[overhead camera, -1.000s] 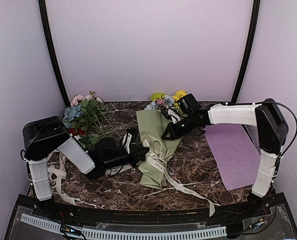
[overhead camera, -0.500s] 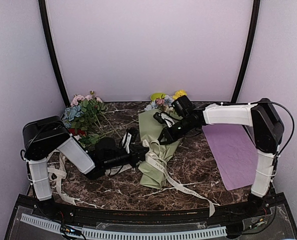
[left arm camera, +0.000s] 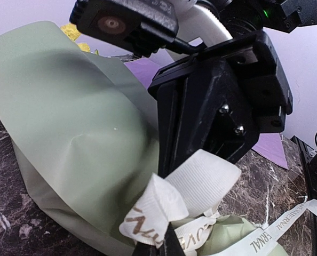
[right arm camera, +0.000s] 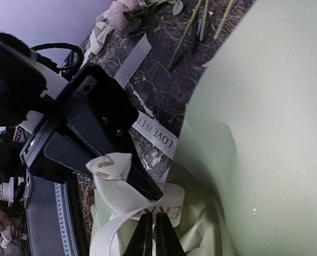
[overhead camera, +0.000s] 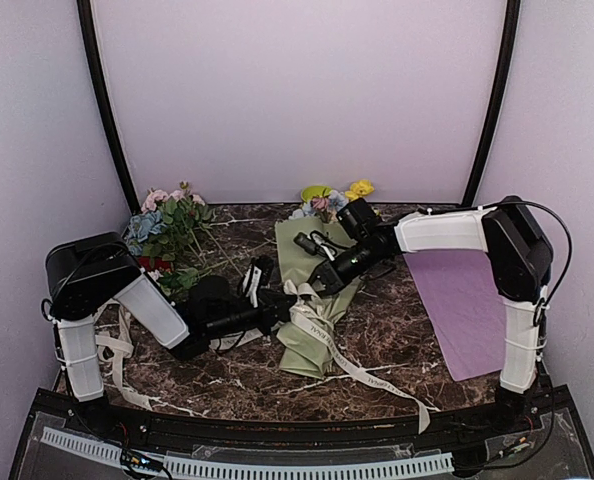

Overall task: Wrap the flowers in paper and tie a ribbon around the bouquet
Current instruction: Cross the half-tied ribbon over the folded bouquet, then tie the half-tied ribbon around the folded wrapping paper.

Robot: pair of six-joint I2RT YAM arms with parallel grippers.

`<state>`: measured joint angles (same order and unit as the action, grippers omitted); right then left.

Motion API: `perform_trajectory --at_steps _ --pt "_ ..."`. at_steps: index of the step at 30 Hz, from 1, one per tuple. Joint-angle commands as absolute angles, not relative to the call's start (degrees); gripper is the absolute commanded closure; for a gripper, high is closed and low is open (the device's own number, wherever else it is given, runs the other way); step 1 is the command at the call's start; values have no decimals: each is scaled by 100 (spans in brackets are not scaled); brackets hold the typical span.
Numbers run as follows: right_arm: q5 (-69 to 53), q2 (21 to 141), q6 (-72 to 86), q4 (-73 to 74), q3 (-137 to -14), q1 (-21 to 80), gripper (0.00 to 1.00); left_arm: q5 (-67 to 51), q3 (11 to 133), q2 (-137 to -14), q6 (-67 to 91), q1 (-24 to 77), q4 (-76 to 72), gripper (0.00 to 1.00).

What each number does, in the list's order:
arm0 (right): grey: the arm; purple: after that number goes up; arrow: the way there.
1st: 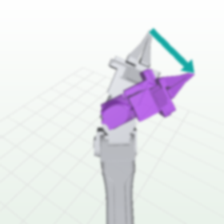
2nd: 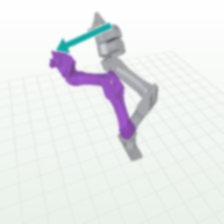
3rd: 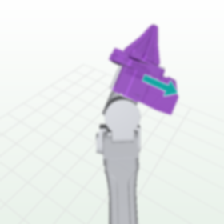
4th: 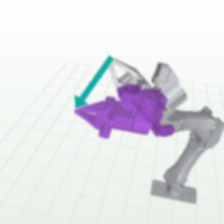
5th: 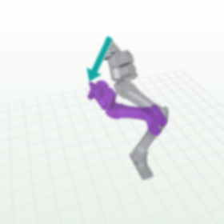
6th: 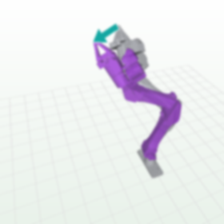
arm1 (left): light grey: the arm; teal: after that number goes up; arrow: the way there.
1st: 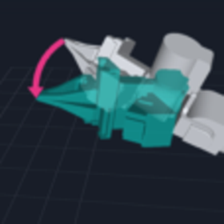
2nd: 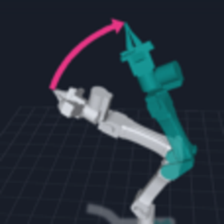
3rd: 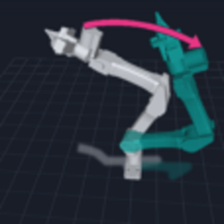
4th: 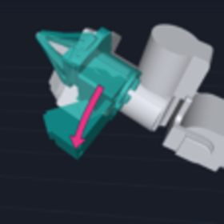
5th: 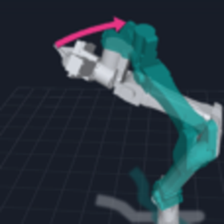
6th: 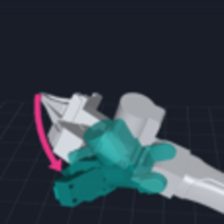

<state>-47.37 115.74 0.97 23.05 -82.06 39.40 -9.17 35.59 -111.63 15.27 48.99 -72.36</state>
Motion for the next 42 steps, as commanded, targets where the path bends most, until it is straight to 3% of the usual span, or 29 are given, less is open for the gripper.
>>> perform_trajectory --at_steps 1,9,27,35,42 --pt "-5416 11633 20 1902 -8224 3975 95 -953 3508 -11162 1573 4836 -7444 100" --pt "-5747 11541 -181 1954 -7975 4009 96 -1043 3606 -11250 1555 4790 -7385 100" --pt "-3696 11355 -456 3022 -8211 4033 100 -1173 3642 -11232 1548 4772 -7375 100" --pt "-4458 11561 -1058 3666 -8339 4214 98 -1178 3677 -11248 1525 4772 -7297 100" --pt "-4906 11560 -977 3333 -8169 4368 98 -1206 3685 -11276 1556 4772 -7312 100"
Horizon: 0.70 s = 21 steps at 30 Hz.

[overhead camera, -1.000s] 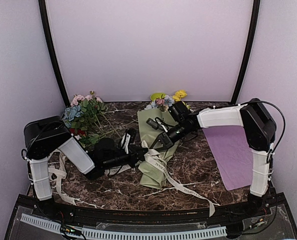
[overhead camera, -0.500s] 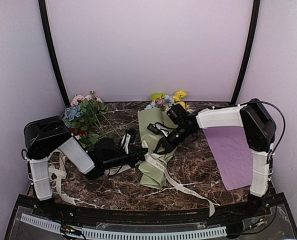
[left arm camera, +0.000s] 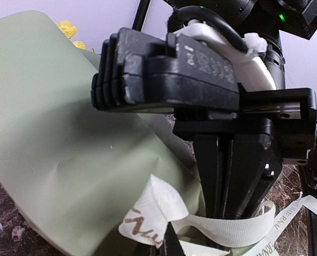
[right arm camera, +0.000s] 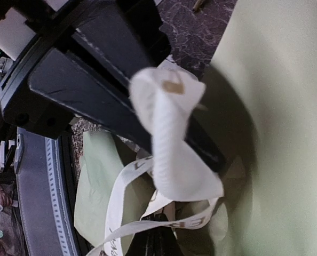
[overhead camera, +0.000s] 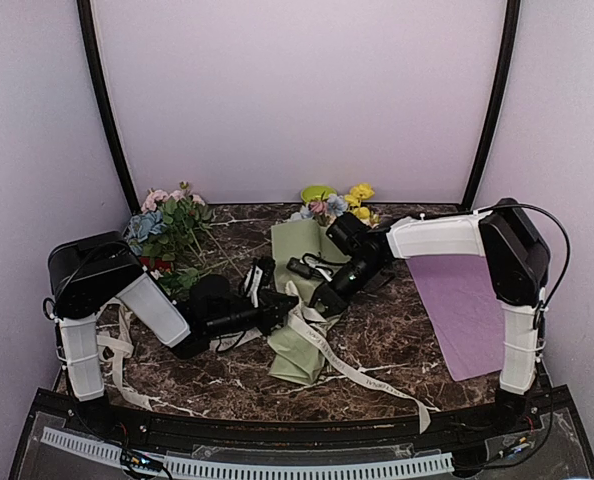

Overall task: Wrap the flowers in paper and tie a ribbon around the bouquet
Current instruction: Tie the half-tied ribbon around the folded wrapping paper.

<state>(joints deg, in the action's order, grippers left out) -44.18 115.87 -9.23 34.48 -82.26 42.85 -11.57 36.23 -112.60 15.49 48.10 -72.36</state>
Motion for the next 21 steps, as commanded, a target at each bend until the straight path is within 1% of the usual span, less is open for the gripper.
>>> perform_trajectory --at_steps 1,12,17,21 --pt "-4957 11526 -957 3291 -8149 4368 98 -1219 3683 -11279 1556 4772 -7306 100" --pt "-5679 11649 -1107 3337 -8038 4287 96 -1200 3592 -11285 1619 4772 -7365 100" --pt "-6071 11807 -764 2828 -7976 4304 90 -1195 3580 -11285 1632 4772 -7393 100" --pt "-5942 11732 -304 2316 -7839 4252 88 -1219 3577 -11285 1652 4772 -7411 100"
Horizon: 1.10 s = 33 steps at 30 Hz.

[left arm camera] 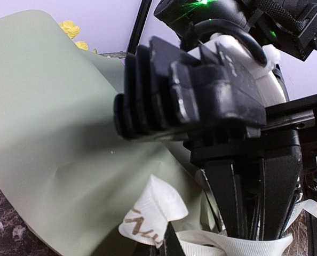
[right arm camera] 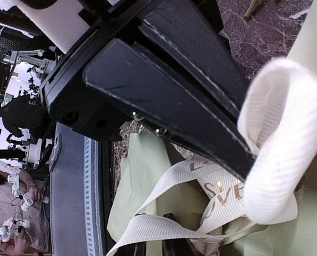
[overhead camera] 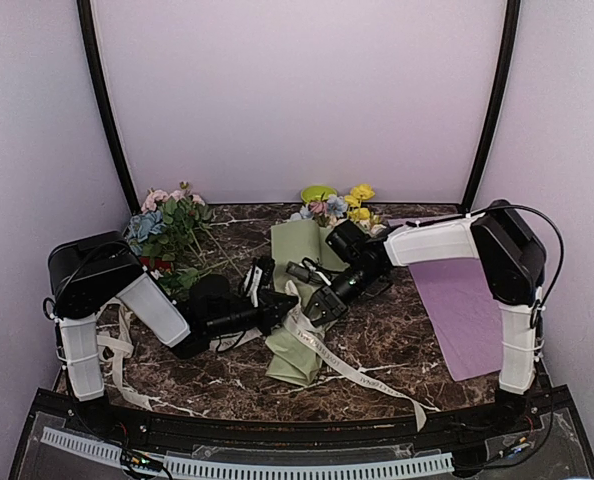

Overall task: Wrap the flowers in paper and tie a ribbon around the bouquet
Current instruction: Tie the half-tied ribbon around the folded wrapping paper.

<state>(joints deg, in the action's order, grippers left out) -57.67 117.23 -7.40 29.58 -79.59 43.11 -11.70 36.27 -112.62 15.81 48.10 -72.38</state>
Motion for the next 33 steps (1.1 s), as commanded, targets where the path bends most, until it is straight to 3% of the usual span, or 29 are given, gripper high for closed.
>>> perform_trajectory --at_steps 1,11,33 --pt "-5957 11719 -149 2174 -7801 4209 89 -1221 3574 -11285 1640 4775 -7409 100" --pt "-6423 11676 853 821 -7260 4002 85 -1204 3569 -11294 1630 4772 -7396 100" --pt "-6507 11802 329 1462 -7513 4332 70 -1239 3604 -11333 1653 4772 -7367 100"
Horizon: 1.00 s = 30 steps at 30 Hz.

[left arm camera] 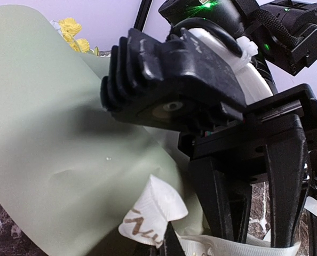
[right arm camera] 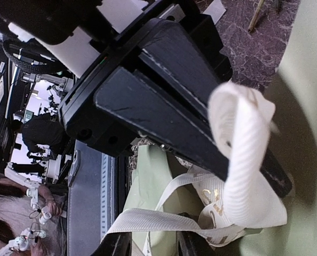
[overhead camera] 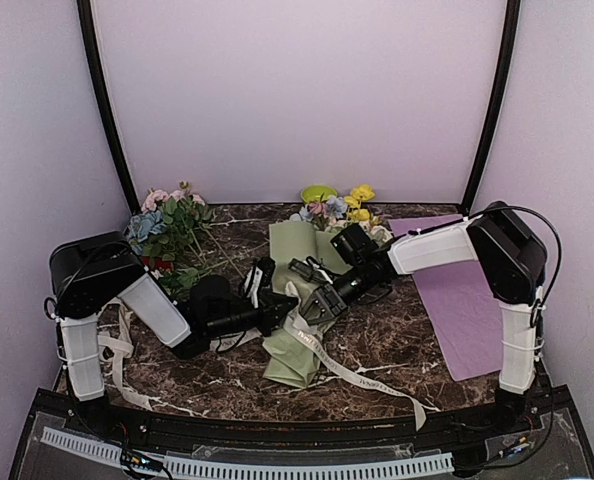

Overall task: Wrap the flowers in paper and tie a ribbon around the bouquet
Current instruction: Tie the half-tied ribbon around the folded wrapping paper.

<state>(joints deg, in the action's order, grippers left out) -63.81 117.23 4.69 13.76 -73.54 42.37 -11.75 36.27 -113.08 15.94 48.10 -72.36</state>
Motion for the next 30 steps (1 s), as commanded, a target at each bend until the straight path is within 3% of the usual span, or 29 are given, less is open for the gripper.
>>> perform_trajectory --at_steps 1,6,18,30 --pt "-6554 11781 312 1475 -7522 4333 68 -1247 3604 -11331 1645 4772 -7370 100" --pt "-6371 11713 363 1514 -7609 4349 68 -1248 3612 -11337 1644 4772 -7371 100" --pt "-5737 11750 262 1800 -7597 4386 100 -1234 3571 -11314 1648 4772 -7412 100" --pt "-4379 11061 869 1923 -7432 3939 100 -942 3321 -11047 1600 4772 -7541 100"
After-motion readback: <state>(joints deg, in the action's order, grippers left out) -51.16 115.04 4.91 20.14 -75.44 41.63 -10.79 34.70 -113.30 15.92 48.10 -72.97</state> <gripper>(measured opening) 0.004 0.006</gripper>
